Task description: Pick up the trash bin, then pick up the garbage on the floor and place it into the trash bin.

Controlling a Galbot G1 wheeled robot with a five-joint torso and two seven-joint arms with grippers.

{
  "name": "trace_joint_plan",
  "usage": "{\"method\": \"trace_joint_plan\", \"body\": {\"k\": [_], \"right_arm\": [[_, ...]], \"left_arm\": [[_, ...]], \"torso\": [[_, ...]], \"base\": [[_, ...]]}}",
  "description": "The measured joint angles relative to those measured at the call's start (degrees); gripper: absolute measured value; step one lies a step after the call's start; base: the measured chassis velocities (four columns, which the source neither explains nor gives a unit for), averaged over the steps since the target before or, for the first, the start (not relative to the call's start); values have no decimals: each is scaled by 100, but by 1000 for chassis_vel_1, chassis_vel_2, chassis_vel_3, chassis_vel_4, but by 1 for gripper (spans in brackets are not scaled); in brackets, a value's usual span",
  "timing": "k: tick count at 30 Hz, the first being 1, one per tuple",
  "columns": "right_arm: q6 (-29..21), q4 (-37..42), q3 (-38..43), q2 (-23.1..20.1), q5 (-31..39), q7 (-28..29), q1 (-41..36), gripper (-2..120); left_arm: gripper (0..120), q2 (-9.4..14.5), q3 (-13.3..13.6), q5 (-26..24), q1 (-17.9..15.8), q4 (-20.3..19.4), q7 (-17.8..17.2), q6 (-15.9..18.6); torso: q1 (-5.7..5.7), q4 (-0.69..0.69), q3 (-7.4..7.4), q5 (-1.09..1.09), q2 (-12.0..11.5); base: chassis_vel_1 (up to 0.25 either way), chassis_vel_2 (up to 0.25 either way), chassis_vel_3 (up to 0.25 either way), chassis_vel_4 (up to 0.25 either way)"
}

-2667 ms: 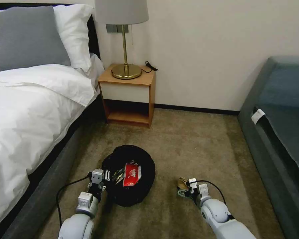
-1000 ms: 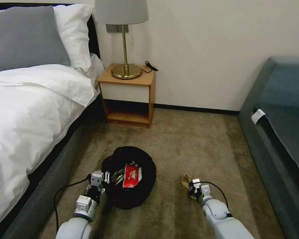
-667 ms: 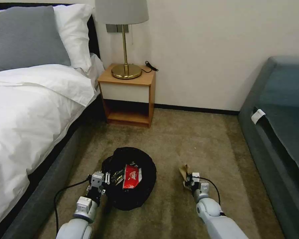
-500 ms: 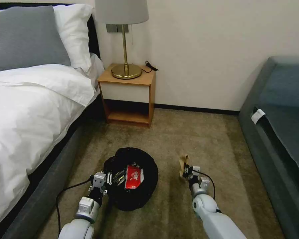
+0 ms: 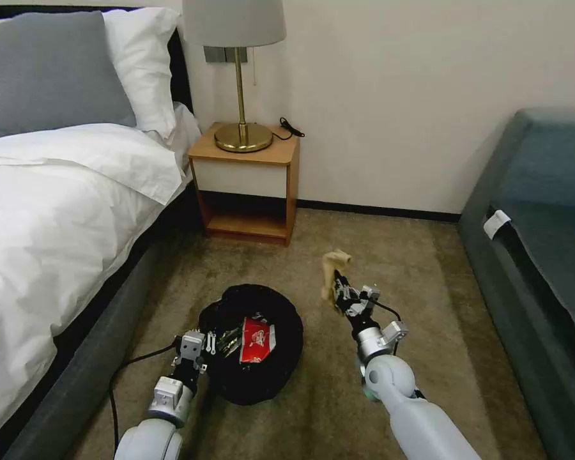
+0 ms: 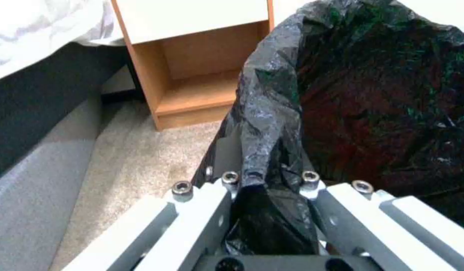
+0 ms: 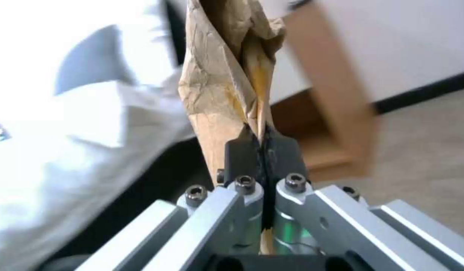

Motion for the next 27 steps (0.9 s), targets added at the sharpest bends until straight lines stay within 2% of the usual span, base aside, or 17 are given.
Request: {"method": "trace_joint_plan", "body": {"k": [5, 7, 8, 10, 13, 21, 23, 27], "right_arm": [[-236, 490, -102, -129, 156, -504, -251, 0], [-396, 672, -155, -218, 185, -937, -401, 0], [-396, 672, -155, -218, 185, -937, -401, 0], [-551, 710, -214, -262, 127, -1389, -537, 0], [-629, 644, -260, -225, -10, -1670, -614, 0], [-788, 348, -443, -40, -456, -1920, -758, 0], [-794, 117, -479, 58, -902, -1829, -755, 0], [-771, -77, -481, 126, -1240, -1592, -722, 0]], "left_arm": [[4, -1, 12, -2, -50, 29, -3, 35], [4, 11, 15, -7, -72, 28, -5, 63], [4, 11, 15, -7, -72, 28, -5, 63], [4, 15, 20, -17, -92, 21, -15, 73], [4, -5, 28, -22, -117, 20, -29, 73], [4, -99, 92, -2, -150, 37, -41, 74], [4, -142, 114, 23, -160, 53, -41, 78], [4, -144, 127, 45, -164, 49, -38, 100]], "torso": [[0, -1, 0, 0, 0], [0, 0, 0, 0, 0], [0, 0, 0, 0, 0], [0, -1, 0, 0, 0], [0, -1, 0, 0, 0], [0, -1, 0, 0, 0], [0, 0, 0, 0, 0], [0, 0, 0, 0, 0]], "base": [[0, 0, 0, 0], [0, 0, 0, 0], [0, 0, 0, 0], [0, 0, 0, 0], [0, 0, 0, 0], [0, 0, 0, 0], [0, 0, 0, 0], [0, 0, 0, 0]]}}
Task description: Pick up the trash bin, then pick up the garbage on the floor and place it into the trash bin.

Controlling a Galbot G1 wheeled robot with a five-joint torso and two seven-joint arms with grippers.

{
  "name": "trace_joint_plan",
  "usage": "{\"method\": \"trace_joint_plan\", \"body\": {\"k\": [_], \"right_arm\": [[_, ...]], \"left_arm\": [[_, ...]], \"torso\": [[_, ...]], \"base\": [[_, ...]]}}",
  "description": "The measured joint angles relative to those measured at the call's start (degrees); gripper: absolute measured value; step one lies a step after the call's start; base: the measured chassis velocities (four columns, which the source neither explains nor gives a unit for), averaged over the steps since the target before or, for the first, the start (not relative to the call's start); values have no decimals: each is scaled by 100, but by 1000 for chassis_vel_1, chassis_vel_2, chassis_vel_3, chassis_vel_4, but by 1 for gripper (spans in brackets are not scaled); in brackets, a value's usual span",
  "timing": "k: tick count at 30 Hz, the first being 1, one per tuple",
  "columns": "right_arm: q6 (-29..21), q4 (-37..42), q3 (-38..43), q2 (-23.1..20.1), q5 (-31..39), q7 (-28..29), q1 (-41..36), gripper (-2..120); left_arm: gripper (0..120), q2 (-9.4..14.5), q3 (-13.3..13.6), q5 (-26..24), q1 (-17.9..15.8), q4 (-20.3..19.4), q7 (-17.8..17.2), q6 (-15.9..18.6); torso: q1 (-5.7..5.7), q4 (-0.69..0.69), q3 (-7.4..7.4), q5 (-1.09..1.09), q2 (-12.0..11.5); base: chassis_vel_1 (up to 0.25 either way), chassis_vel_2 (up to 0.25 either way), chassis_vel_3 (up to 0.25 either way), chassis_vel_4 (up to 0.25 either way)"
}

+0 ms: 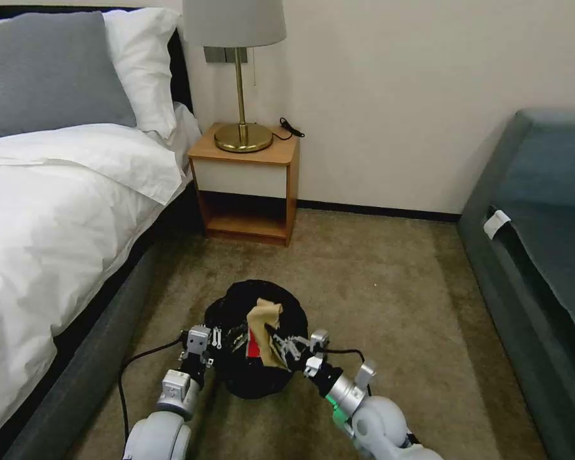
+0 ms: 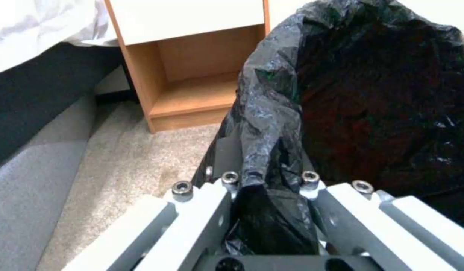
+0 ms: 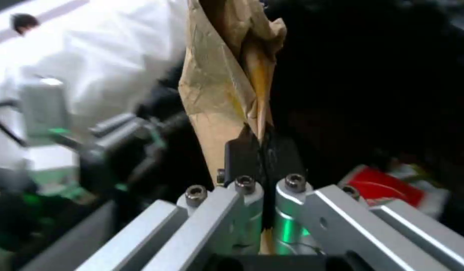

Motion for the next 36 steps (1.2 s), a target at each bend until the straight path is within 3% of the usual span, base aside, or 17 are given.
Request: {"method": "trace_joint_plan", "body": {"k": [12, 24, 32, 36], "right_arm": [[312, -243, 86, 104, -427, 360, -46, 2], [368, -120, 172, 118, -527, 403, -243, 42], [407, 161, 278, 156, -569, 428, -444, 76], [429, 303, 359, 157, -525, 441, -509, 87]], "left_arm": [[4, -114, 49, 100, 77, -15, 42, -22], [4, -69, 27, 115, 214, -176, 56, -79], [4, -14, -12, 111, 363, -309, 81, -151], [4, -13, -13, 123, 403, -345, 81, -182]], "torso": [[0, 0, 0, 0, 0], [0, 0, 0, 0, 0], [0, 0, 0, 0, 0], [0, 0, 0, 0, 0]], "base": [[0, 0, 0, 0], [0, 0, 0, 0], [0, 0, 0, 0], [0, 0, 0, 0]]}}
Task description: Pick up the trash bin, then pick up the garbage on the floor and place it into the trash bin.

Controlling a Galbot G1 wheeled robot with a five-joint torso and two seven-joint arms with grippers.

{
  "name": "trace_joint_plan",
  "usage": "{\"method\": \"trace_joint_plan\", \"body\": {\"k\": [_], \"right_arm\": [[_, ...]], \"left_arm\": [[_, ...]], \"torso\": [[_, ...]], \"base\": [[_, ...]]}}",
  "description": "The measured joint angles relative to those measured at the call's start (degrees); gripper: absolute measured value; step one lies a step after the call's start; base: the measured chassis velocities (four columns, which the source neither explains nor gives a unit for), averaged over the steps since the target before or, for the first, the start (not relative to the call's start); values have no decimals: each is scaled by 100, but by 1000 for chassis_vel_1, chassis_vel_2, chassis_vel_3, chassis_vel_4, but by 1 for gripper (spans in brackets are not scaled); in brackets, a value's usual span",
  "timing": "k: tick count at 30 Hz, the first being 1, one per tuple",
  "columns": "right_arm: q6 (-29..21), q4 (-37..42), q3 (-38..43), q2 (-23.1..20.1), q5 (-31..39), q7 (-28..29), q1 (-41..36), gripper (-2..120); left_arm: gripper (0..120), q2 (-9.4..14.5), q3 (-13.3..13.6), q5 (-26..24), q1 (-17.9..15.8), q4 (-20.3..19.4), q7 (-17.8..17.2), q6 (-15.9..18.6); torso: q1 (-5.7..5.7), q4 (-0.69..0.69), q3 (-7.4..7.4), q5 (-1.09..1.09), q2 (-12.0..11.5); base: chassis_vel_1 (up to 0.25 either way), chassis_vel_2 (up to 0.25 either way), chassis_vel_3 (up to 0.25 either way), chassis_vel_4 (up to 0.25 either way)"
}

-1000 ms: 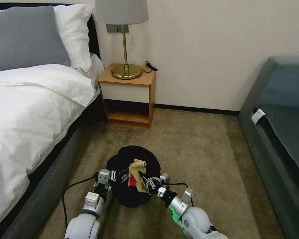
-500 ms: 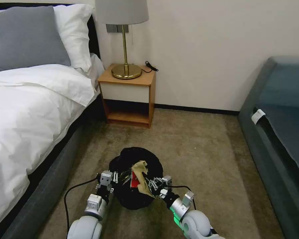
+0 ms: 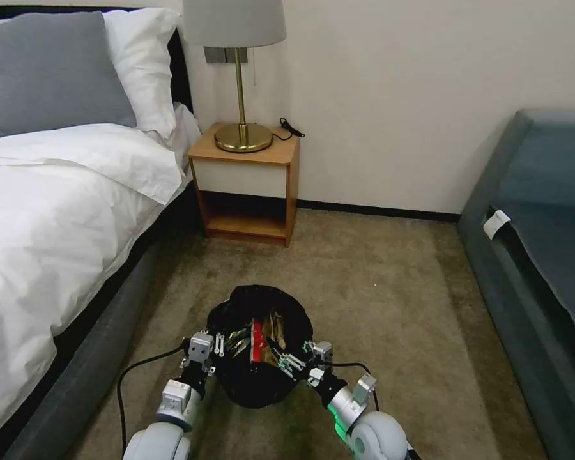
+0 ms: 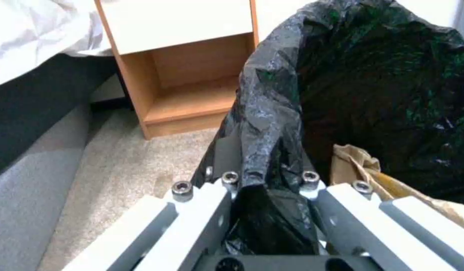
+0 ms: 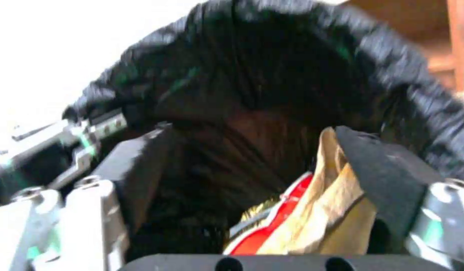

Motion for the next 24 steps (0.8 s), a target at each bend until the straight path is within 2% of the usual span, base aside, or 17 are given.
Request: {"method": "trace_joint_plan", "body": {"k": [3, 12, 19, 24], "right_arm": [[6, 185, 145, -10, 237, 57, -61, 98], [62, 470, 537, -13, 548, 261, -127, 100], [-13, 651, 1219, -5, 786, 780, -125, 100], [-58, 679, 1553, -52, 814, 932, -178, 100]], "left_arm": [[4, -2, 6, 33, 76, -39, 22, -53], [4, 55, 10, 60, 147, -124, 37, -95], [4, 193, -9, -68, 128, -371, 20, 49], [4, 228, -21, -132, 165, -482, 11, 81]], "torso": [[0, 0, 0, 0, 0], [0, 0, 0, 0, 0], [0, 0, 0, 0, 0], [0, 0, 0, 1, 0]], "base": [[0, 0, 0, 0], [0, 0, 0, 0], [0, 0, 0, 0], [0, 0, 0, 0]]}}
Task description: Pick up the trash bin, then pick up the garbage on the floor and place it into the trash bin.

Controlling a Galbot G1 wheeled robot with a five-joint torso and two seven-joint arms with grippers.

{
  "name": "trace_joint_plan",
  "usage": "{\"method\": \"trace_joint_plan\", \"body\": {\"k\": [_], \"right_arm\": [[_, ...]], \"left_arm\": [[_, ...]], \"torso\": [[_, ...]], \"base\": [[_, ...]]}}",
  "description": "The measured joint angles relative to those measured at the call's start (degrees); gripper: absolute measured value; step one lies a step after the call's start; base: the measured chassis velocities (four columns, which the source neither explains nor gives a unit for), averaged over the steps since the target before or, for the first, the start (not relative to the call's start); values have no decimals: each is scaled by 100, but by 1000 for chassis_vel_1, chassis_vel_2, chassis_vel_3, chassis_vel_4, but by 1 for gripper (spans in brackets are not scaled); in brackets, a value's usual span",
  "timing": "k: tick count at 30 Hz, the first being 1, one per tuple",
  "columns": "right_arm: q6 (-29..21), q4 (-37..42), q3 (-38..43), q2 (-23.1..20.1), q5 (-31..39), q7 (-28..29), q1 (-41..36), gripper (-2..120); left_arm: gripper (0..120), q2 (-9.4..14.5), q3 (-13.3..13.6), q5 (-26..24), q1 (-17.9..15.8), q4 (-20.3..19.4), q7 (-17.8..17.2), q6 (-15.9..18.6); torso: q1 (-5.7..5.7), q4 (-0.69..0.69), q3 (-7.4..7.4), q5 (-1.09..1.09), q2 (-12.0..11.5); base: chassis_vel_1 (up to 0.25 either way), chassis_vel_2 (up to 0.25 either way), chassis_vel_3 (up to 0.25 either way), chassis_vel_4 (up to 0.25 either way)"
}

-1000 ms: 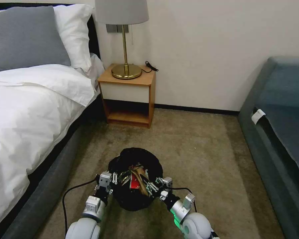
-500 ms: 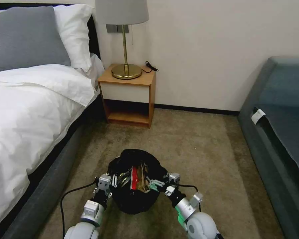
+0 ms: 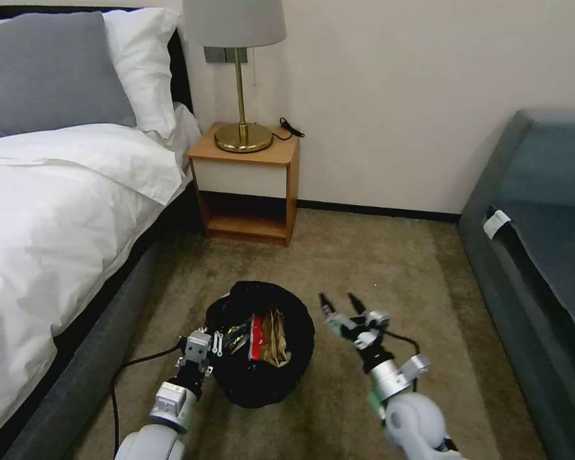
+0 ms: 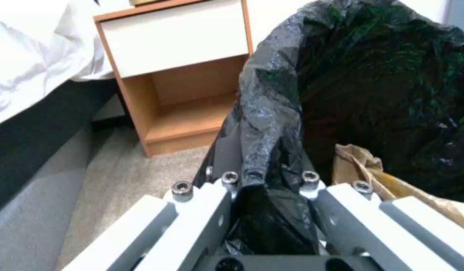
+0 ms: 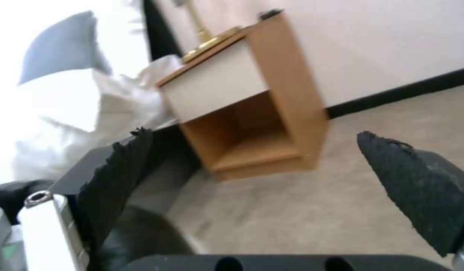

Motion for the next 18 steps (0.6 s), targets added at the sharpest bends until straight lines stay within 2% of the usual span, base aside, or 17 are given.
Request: {"method": "trace_joint_plan", "body": {"k": [7, 10, 13, 14, 17, 18], "right_arm": [[54, -388, 426, 54, -233, 311, -98, 100], [78, -669, 615, 113, -365, 490, -127, 100], [131, -952, 780, 150, -509, 637, -159, 100], [131, -952, 780, 150, -509, 637, -159, 100], [211, -1208, 919, 195, -655, 709, -143, 100], [211, -1208, 919, 195, -655, 709, -143, 100]], "left_arm": [[4, -56, -12, -195, 31, -149, -34, 6], [4, -153, -41, -408, 14, -210, -98, 35], [4, -283, -34, -863, -44, -251, -258, 176], [4, -283, -34, -863, -44, -251, -258, 176], [4, -310, -9, -1465, -168, -275, -554, 375], [4, -310, -9, -1465, -168, -275, -554, 375]], "torso": [[0, 0, 0, 0, 0], [0, 0, 0, 1, 0], [0, 0, 0, 0, 0], [0, 0, 0, 0, 0], [0, 0, 0, -1, 0], [0, 0, 0, -1, 0]], "base": [[0, 0, 0, 0], [0, 0, 0, 0], [0, 0, 0, 0], [0, 0, 0, 0], [0, 0, 0, 0], [0, 0, 0, 0]]}}
